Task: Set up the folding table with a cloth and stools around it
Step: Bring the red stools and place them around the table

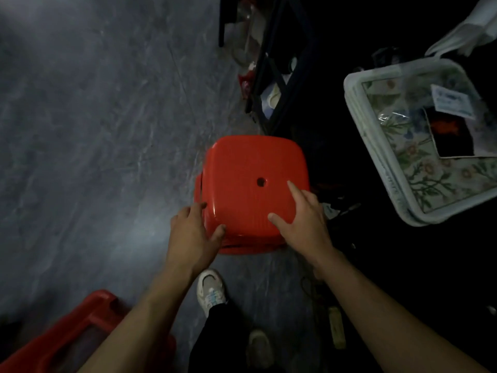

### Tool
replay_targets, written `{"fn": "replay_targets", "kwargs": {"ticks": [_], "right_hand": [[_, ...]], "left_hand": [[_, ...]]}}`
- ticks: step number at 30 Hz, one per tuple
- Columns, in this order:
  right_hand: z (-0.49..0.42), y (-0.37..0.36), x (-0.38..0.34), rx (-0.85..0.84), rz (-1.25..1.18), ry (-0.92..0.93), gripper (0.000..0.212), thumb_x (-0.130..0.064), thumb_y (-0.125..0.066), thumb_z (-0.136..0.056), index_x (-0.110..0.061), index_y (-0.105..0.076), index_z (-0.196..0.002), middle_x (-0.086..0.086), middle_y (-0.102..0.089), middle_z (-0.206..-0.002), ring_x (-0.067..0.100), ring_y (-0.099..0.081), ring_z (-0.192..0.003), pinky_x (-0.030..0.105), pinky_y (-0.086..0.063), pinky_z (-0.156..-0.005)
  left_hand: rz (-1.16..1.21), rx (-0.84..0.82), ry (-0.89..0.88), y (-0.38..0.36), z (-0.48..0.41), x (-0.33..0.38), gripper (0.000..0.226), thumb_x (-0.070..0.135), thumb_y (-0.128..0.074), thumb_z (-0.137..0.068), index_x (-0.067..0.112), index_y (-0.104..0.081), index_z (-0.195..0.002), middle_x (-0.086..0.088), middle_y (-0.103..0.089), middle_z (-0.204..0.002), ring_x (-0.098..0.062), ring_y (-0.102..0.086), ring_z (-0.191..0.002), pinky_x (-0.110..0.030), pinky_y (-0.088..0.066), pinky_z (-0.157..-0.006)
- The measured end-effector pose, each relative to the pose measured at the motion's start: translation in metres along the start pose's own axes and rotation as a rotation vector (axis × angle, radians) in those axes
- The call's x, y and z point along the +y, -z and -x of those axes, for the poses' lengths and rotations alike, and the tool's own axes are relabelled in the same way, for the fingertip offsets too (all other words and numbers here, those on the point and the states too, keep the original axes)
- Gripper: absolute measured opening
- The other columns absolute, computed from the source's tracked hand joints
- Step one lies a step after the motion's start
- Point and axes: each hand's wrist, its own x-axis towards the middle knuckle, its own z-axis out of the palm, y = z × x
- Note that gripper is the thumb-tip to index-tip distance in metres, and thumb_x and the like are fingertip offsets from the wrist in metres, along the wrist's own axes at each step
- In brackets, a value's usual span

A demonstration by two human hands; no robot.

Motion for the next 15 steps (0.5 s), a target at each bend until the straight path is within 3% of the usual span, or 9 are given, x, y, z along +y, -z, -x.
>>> {"fn": "replay_targets", "kwargs": {"ticks": [4,10,15], "right_hand": [[-0.035,-0.008,0.003,-0.065,0.078,-0.097,0.085,-0.050,-0.072,-0.081,-0.028,-0.031,-0.152,0.014,-0.024,-0.156,0.035,-0.029,-0.141,0.044,-0.030,-0.115],[-0.070,-0.010,0.022,-0.106,0.018,-0.181,0.110,-0.048,-0.079,-0.076,-0.037,-0.003,-0.156,0.016,-0.013,-0.159,0.037,-0.028,-0.141,0.047,-0.031,-0.113],[-0.105,-0.012,0.028,-0.137,-0.043,-0.193,0.123,-0.042,-0.087,-0.069,-0.041,0.000,-0.155,0.015,-0.004,-0.160,0.035,-0.026,-0.143,0.046,-0.031,-0.112]], "left_hand": [[0.000,-0.046,-0.007,-0.003,-0.040,0.007,0.066,0.039,-0.069,-0.085,0.013,-0.044,-0.141,-0.015,-0.050,-0.136,-0.034,-0.044,-0.125,-0.041,-0.037,-0.101],[-0.053,-0.112,0.018,-0.023,-0.086,0.018,0.088,0.047,-0.073,-0.079,0.017,-0.031,-0.150,-0.019,-0.041,-0.146,-0.039,-0.043,-0.128,-0.045,-0.038,-0.107],[0.005,-0.134,0.109,-0.041,-0.115,0.017,0.110,0.055,-0.079,-0.070,0.026,-0.013,-0.154,-0.018,-0.032,-0.151,-0.039,-0.038,-0.132,-0.052,-0.038,-0.108]]}}
